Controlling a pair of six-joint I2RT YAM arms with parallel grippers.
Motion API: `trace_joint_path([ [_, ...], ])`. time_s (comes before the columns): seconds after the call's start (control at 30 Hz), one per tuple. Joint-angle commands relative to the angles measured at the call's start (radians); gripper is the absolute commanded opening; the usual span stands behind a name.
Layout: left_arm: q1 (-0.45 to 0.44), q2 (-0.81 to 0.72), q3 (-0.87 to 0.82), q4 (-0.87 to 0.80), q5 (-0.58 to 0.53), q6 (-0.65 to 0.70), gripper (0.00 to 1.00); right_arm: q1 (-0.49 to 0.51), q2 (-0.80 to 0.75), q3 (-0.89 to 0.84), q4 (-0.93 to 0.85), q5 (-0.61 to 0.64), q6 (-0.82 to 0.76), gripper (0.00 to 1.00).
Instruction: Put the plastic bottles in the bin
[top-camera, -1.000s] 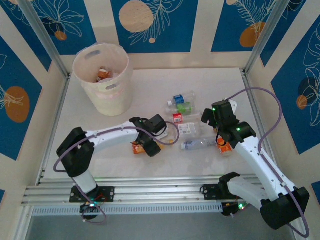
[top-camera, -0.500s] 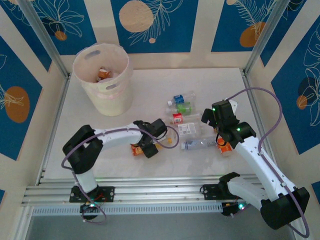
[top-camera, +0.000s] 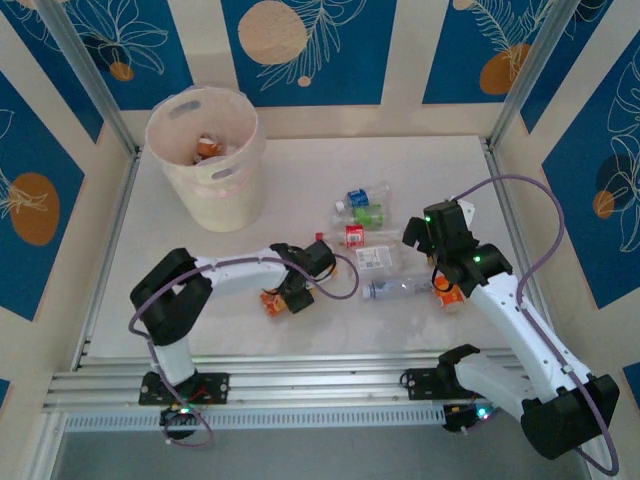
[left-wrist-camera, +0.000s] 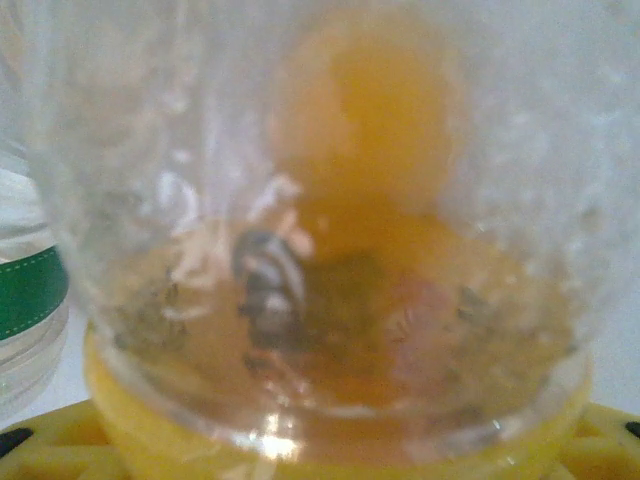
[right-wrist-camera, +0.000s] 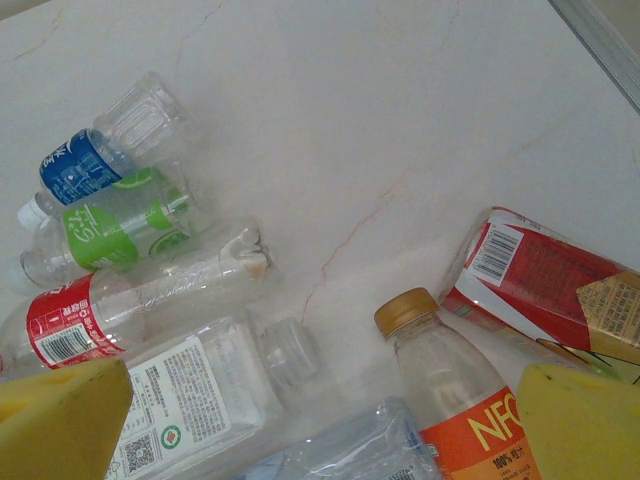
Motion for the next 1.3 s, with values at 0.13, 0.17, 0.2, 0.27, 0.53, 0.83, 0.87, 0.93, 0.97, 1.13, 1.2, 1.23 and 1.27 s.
trace_joint_path([
  [0.13,-0.017,-0.149,0.010,-0.055,0.040,0.020,0.57,-0.003,-0.021,0.012,-0.010,0.014,0.016,0.99],
  [0.17,-0.018,-0.176,0.015,-0.056,0.057,0.022,0.57,-0.003,-0.021,0.012,-0.010,0.015,0.017,0.99],
  [0.2,-0.018,-0.199,0.020,-0.057,0.074,0.024,0.57,-0.001,-0.021,0.012,-0.009,0.015,0.015,0.99],
  [0.27,-0.017,-0.251,0.033,-0.052,0.103,0.034,0.57,-0.003,-0.021,0.010,-0.006,0.013,0.015,0.99],
  [0.53,-0.003,-0.353,0.231,-0.039,0.039,0.100,0.57,-0.003,-0.016,-0.004,0.014,0.002,0.020,0.99],
  [0.83,0.099,-0.282,0.569,0.017,-0.072,0.198,0.56,0.000,-0.005,-0.007,0.028,-0.032,0.023,0.99],
  [0.87,0.116,-0.271,0.611,0.016,-0.077,0.215,0.56,0.000,-0.006,-0.007,0.028,-0.033,0.023,0.99],
  [0.93,0.156,-0.252,0.681,0.020,-0.078,0.238,0.54,0.000,-0.007,-0.010,0.027,-0.032,0.024,0.99],
  [0.97,0.183,-0.243,0.711,0.025,-0.067,0.242,0.54,0.000,-0.007,-0.009,0.028,-0.032,0.024,0.99],
  [1.13,0.346,-0.196,0.830,0.042,-0.017,0.229,0.54,0.002,-0.005,-0.010,0.027,-0.037,0.024,0.99],
  [1.2,0.409,-0.167,0.871,0.038,-0.019,0.225,0.54,0.003,-0.007,-0.007,0.026,-0.037,0.024,0.99],
  [1.23,0.443,-0.151,0.893,0.031,-0.024,0.221,0.54,0.003,-0.007,-0.005,0.023,-0.037,0.024,0.99],
  [1.27,0.478,-0.131,0.917,0.020,-0.021,0.212,0.54,0.003,-0.008,-0.003,0.021,-0.037,0.024,0.99],
])
